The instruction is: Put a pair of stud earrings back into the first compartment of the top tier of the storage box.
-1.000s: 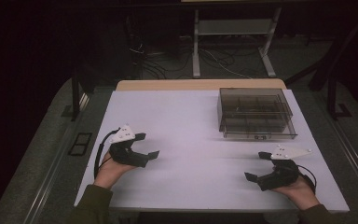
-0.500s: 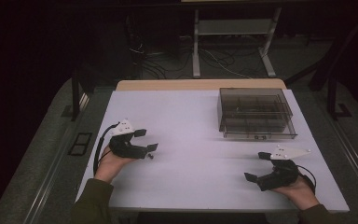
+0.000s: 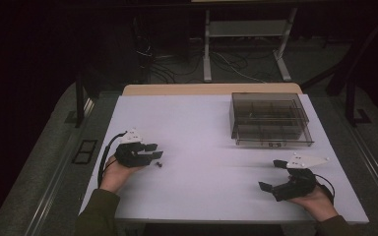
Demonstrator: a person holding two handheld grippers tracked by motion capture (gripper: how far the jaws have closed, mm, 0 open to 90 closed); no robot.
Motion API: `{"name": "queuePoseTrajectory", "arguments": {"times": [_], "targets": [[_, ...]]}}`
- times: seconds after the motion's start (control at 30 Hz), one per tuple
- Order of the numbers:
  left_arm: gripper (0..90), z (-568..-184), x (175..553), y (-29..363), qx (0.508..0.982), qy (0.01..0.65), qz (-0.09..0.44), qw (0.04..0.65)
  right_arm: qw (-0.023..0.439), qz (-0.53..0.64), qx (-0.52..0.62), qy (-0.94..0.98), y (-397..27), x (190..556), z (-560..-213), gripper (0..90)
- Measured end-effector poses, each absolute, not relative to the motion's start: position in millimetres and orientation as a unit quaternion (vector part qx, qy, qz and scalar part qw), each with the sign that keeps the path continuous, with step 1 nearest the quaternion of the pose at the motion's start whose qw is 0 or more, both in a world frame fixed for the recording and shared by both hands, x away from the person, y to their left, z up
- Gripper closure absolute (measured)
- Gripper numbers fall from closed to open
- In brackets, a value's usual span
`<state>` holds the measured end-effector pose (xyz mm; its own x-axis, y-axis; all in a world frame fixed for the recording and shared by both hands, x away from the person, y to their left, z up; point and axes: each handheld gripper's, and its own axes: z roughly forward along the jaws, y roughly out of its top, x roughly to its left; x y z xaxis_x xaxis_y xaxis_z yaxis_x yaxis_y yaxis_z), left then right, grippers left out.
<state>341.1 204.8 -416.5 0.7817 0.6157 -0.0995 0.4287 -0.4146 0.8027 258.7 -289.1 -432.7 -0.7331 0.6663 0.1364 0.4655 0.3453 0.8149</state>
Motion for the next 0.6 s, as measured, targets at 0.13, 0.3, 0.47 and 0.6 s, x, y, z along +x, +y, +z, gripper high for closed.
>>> {"name": "queuePoseTrajectory", "arguments": {"times": [0.13, 0.3, 0.47, 0.6], "targets": [[64.6, -420, 341, 206, 0.841, 0.311, 0.097, 0.433, 0.11, 0.453, 0.348, 0.813, -289, 259, -433, 0.5], [69.5, -423, 341, 206, 0.846, 0.31, 0.088, 0.425, 0.111, 0.454, 0.348, 0.813, -289, 259, -433, 0.5], [71.2, -427, 341, 206, 0.854, 0.309, 0.084, 0.41, 0.111, 0.454, 0.349, 0.812, -289, 259, -433, 0.6], [71.7, -430, 342, 204, 0.859, 0.306, 0.08, 0.402, 0.112, 0.453, 0.349, 0.813, -289, 259, -433, 0.5]]}}
